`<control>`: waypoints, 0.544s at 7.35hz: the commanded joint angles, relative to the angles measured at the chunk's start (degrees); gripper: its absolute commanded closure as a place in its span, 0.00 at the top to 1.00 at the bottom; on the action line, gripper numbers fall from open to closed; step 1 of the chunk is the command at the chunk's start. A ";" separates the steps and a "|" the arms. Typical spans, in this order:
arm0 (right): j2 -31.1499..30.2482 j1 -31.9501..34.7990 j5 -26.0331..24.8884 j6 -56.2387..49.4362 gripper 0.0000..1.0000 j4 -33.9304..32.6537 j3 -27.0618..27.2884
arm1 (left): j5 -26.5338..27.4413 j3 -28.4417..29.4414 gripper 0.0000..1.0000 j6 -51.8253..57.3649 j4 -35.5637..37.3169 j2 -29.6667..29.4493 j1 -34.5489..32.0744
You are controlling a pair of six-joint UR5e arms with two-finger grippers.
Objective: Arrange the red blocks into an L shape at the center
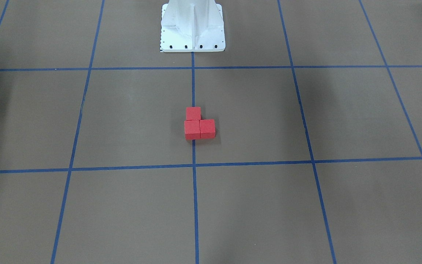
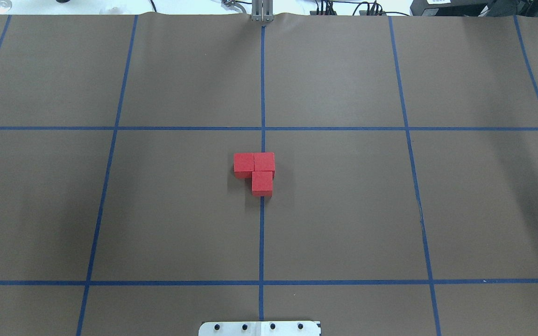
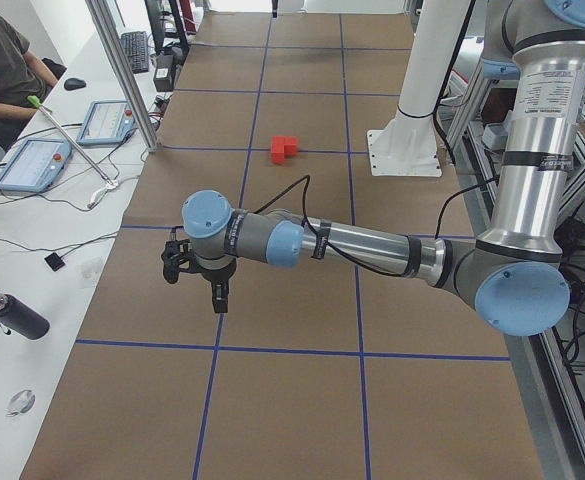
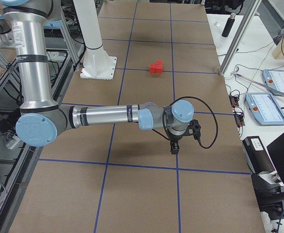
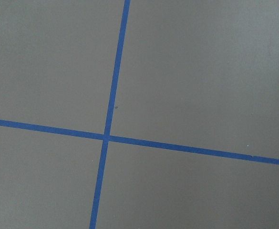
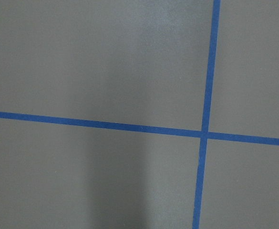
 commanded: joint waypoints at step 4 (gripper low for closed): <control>-1.78 0.03 -0.03 0.18 0.99 6.53 -0.39 | -0.24 -0.20 1.00 0.00 -0.32 0.68 0.08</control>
